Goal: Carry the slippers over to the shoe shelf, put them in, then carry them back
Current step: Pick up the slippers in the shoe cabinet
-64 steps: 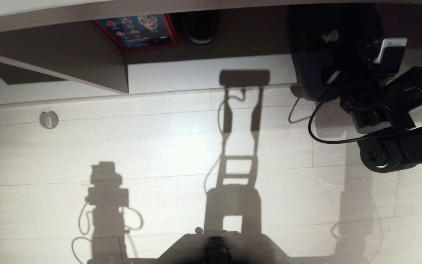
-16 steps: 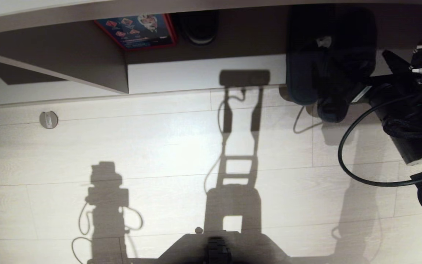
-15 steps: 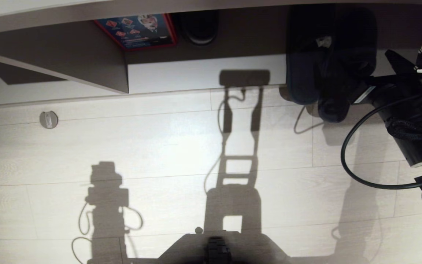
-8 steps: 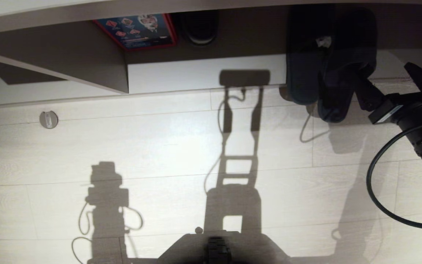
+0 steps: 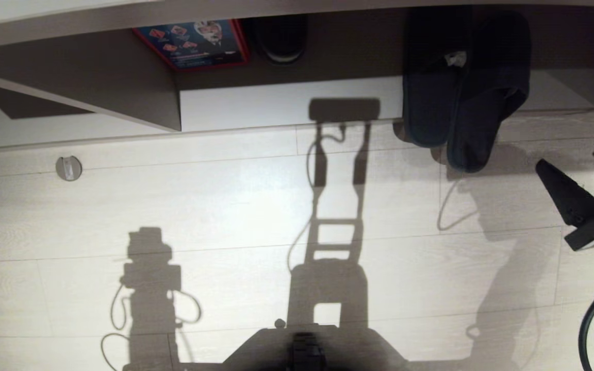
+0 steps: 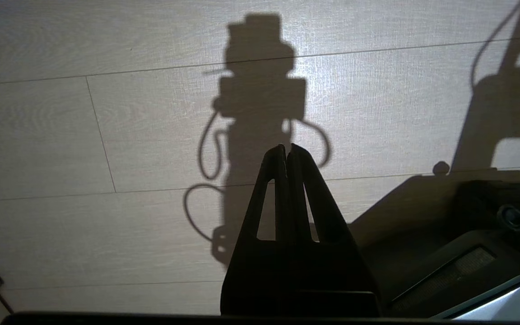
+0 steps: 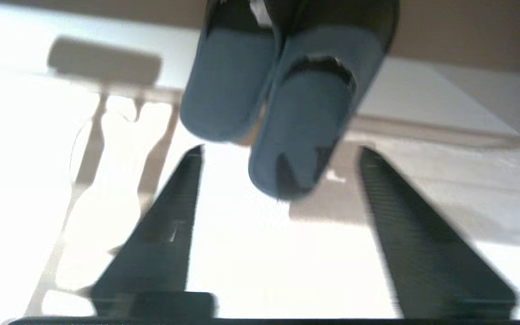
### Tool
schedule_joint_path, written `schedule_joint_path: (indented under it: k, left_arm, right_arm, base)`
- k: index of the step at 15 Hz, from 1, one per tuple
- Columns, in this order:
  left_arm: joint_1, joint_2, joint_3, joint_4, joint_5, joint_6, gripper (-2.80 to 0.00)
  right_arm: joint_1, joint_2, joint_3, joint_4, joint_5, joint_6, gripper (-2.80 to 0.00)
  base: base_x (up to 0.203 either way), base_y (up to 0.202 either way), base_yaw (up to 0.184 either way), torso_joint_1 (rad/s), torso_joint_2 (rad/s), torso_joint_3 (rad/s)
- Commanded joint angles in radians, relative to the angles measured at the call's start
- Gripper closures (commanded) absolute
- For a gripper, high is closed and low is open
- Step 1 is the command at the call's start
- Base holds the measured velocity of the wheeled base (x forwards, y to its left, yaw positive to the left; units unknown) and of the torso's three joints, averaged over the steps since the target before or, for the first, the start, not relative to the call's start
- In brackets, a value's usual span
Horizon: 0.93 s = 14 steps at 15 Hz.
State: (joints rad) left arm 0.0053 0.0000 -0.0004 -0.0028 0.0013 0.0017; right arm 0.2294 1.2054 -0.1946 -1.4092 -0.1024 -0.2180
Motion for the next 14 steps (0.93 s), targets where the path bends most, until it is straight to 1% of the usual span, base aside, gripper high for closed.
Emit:
schedule_joint_path:
  k: [1,5,9,12,14]
  left_arm:
    - [0.001,0.0,-0.001,-0.002,0.0,0.0,0.0]
    - [0.001,0.0,0.0,0.0,0.0,0.0,0.0]
    - [0.001,0.0,-0.001,-0.001,0.0,0.0,0.0]
    - [0.001,0.0,-0.001,0.0,0.0,0.0,0.0]
    - [0.001,0.0,-0.001,0.0,0.0,0.0,0.0]
  right_arm:
    - [-0.001,-0.085,0.051,0.007,-0.001,-0.006,0.0]
    - [-0.015,-0.223,0.115,0.108,-0.011,-0.005,0.0]
    - [-0.061,-0.37,0.182,0.244,-0.017,0.012,0.0]
    - [-0.087,-0.473,0.192,0.364,-0.045,0.036,0.0]
    - [-0.108,-0.601,0.193,0.48,-0.058,0.045,0.0]
  base:
    - [0.0,0.0,0.0,0.0,0.0,0.0]
    - [0.0,0.0,0.0,0.0,0.0,0.0]
    - [0.0,0.0,0.0,0.0,0.0,0.0]
    - [0.0,0.0,0.0,0.0,0.0,0.0]
    - [0.0,0.0,0.0,0.0,0.0,0.0]
